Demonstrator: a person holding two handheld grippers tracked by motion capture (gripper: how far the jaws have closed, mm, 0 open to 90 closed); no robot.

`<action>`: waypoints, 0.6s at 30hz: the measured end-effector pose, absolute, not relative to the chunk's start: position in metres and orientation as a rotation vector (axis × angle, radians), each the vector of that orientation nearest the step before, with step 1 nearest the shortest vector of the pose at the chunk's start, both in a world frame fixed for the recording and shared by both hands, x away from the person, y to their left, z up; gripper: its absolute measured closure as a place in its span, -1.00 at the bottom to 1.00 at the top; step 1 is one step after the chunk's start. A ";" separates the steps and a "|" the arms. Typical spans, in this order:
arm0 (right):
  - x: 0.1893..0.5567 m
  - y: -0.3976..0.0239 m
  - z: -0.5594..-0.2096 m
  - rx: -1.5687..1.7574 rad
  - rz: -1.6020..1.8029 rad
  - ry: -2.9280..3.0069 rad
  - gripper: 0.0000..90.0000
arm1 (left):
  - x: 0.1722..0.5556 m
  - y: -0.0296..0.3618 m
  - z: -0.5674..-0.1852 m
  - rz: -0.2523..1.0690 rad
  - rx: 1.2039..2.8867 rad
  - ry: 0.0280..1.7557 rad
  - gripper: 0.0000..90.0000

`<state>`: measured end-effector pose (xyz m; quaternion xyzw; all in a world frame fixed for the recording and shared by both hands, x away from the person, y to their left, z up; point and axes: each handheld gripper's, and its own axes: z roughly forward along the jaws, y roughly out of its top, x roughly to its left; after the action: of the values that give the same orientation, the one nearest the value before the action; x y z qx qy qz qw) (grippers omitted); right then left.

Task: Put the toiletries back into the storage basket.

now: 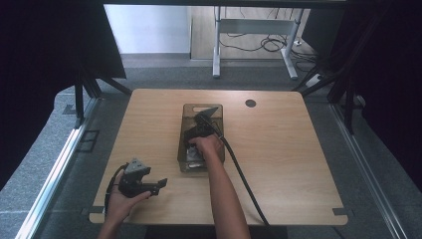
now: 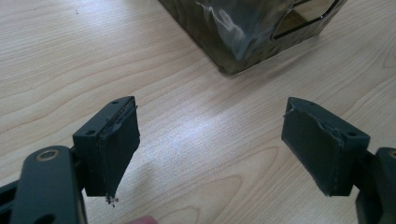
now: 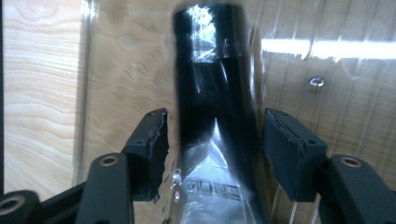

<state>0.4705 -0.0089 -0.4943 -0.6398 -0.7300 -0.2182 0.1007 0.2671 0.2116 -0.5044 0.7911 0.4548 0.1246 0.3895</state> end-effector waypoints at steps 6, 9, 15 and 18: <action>0.469 -0.012 -0.474 -1.858 -0.672 -2.228 -0.16 | 0.267 0.211 -0.505 0.319 2.013 1.155 -0.57; 0.466 -0.014 -0.466 -1.830 -0.687 -2.289 -0.16 | 0.268 0.211 -0.506 0.318 2.015 1.155 -0.57; 0.461 -0.018 -0.454 -1.751 -0.713 -2.378 -0.18 | 0.268 0.208 -0.507 0.322 2.027 1.153 -0.57; 0.459 -0.020 -0.450 -1.705 -0.736 -2.415 -0.20 | 0.268 0.208 -0.508 0.326 2.029 1.159 -0.57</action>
<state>0.4592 -0.0198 -0.4500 -0.5590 -0.7918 -0.2415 0.0477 0.2683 0.2083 -0.5075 0.7951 0.4540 0.1276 0.3813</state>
